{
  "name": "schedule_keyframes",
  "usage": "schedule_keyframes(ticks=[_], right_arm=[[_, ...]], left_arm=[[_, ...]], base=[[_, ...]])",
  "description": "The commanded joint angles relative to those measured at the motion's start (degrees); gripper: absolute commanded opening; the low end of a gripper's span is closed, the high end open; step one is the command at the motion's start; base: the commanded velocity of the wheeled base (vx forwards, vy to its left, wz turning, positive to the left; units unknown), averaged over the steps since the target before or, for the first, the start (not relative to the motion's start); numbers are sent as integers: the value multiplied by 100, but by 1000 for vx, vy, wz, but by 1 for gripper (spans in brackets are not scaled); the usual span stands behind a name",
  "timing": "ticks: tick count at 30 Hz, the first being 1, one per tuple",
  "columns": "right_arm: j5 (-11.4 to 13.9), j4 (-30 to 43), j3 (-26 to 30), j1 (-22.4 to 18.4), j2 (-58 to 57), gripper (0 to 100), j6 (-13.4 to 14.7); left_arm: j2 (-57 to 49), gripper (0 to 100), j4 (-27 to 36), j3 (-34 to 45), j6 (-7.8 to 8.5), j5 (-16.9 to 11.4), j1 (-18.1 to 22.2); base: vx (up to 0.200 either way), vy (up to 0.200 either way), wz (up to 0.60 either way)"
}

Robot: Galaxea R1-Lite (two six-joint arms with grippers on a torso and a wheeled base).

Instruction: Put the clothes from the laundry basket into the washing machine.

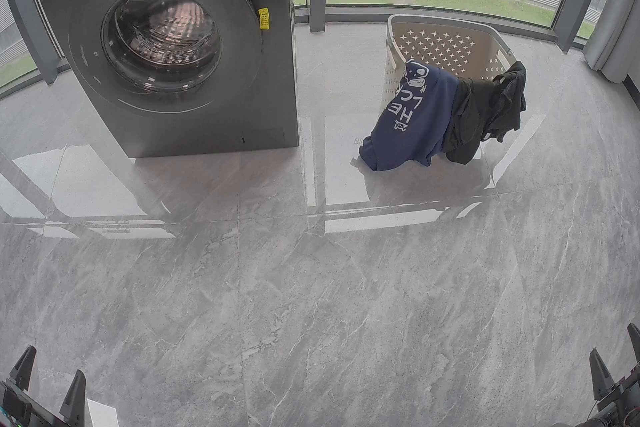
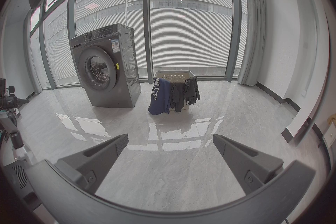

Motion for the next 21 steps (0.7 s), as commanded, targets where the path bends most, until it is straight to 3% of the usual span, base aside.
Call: schedule_keyframes(ticks=[1,11,21], right_arm=[[1,-1,92,4,-85,100,-2],[1,-1,92,4,-85,100,-2],[1,-1,92,4,-85,100,-2]], left_arm=[[-48,100,6,84,-9,9,0],[-48,100,-3,75,-26,26,0],[-48,100,-3,75,35,18,-8]], base=[[0,0,0],[0,0,0],[200,0,0]])
